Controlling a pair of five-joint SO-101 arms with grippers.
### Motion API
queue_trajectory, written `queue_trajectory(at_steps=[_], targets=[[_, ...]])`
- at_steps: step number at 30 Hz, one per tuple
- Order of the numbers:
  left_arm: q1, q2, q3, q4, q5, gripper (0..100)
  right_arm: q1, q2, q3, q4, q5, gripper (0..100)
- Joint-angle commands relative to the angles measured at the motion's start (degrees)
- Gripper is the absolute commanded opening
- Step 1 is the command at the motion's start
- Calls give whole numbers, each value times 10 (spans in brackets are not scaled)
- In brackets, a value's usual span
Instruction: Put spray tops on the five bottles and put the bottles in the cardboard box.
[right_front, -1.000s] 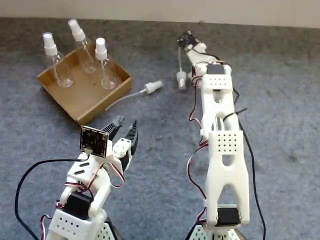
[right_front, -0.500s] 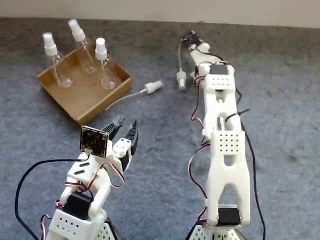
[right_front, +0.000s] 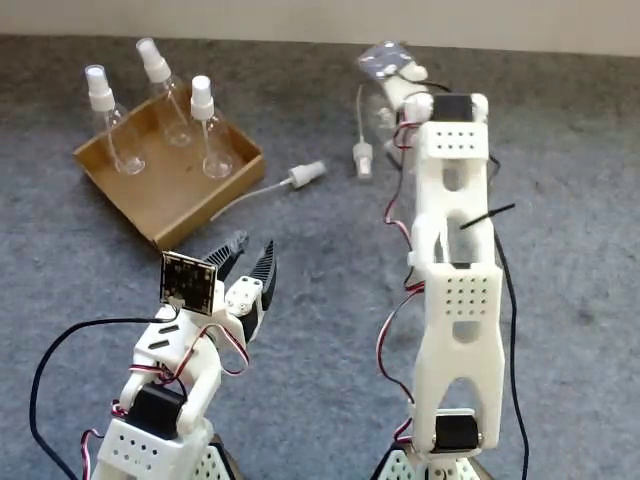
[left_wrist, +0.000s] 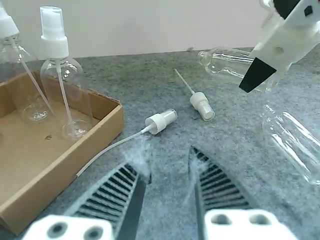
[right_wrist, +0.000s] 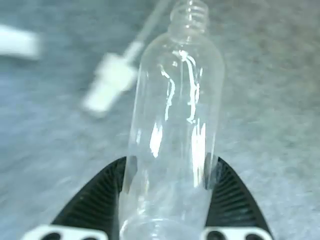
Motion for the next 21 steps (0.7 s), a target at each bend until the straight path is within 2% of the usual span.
queue_trajectory(at_steps=[1, 6, 10, 14, 19, 21], targets=[[-5, -9, 13, -1, -8, 88, -31, -84, -24, 52, -37, 78], [-7, -9, 13, 0, -8, 88, -37, -155, -24, 85, -102, 78], [-7, -9, 13, -1, -8, 88, -48, -207, -24, 140, -112, 78], [-7, -9, 13, -2, -8, 88, -51, -249, -2, 138, -118, 77], [-7, -9, 13, -2, -8, 88, -63, -303, 57, 138, -233, 77], [-7, -9, 13, -2, -8, 88, -69, -334, 94, 138, -257, 77]])
